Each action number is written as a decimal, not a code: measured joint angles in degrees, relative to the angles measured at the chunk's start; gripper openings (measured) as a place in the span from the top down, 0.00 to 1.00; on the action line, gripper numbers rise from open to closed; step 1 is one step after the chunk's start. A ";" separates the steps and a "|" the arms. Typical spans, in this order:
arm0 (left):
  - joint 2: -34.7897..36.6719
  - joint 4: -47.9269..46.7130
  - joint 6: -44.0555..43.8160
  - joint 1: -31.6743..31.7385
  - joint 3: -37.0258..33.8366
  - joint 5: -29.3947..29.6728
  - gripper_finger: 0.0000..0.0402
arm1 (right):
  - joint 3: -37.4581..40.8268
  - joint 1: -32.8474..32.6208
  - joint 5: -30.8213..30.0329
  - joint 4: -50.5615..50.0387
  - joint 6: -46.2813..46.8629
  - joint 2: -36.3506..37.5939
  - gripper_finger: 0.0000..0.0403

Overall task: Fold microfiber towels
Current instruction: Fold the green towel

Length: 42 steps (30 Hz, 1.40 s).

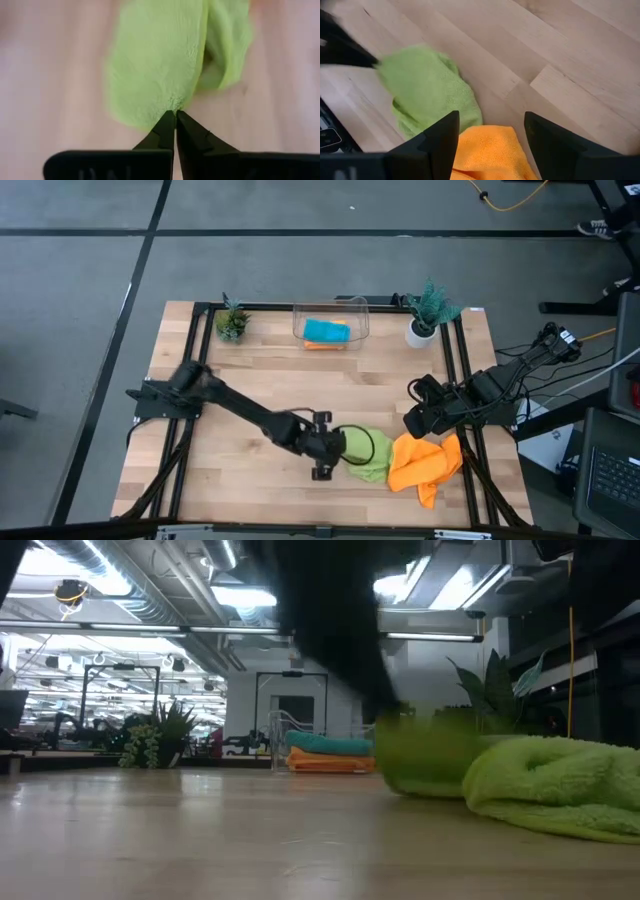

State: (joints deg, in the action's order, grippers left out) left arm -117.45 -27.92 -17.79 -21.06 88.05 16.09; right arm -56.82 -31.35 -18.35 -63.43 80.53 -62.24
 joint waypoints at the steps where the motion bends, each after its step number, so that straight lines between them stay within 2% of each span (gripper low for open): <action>1: 1.86 -1.46 0.17 0.00 0.23 0.82 1.00 | 0.00 0.00 0.00 0.12 0.00 0.00 0.44; 5: 4.92 -6.48 0.13 0.13 -0.13 1.62 1.00 | 0.00 0.00 -1.42 3.99 -2.32 -0.34 0.44; 10: 8.62 -8.80 -1.50 0.04 0.25 2.07 1.00 | -0.02 -0.04 -1.68 20.04 -18.72 -3.93 0.44; 16: 9.77 -13.03 -4.22 0.07 0.24 3.45 1.00 | -0.03 -0.02 -0.68 36.70 -33.33 -13.42 0.44; 22: 9.92 -17.87 -7.81 0.04 0.15 4.47 1.00 | -0.11 -0.02 -1.36 48.27 -39.47 -24.25 0.44; 29: 13.41 -23.58 -10.12 -0.42 0.21 6.56 1.00 | -2.28 0.00 -2.95 48.59 -41.77 -32.82 0.44; 35: 17.87 -29.44 -13.63 -0.44 0.20 9.33 1.00 | -2.80 -0.09 -2.65 46.24 -43.33 -34.10 0.44; 42: 18.95 -30.16 -15.04 -0.90 0.20 9.87 1.00 | -2.80 -0.07 -3.03 37.76 -43.08 -35.51 0.44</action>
State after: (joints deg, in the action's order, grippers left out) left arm -98.50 -58.08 -32.83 -21.96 88.25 25.96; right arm -59.61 -31.42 -21.38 -25.67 37.45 -97.75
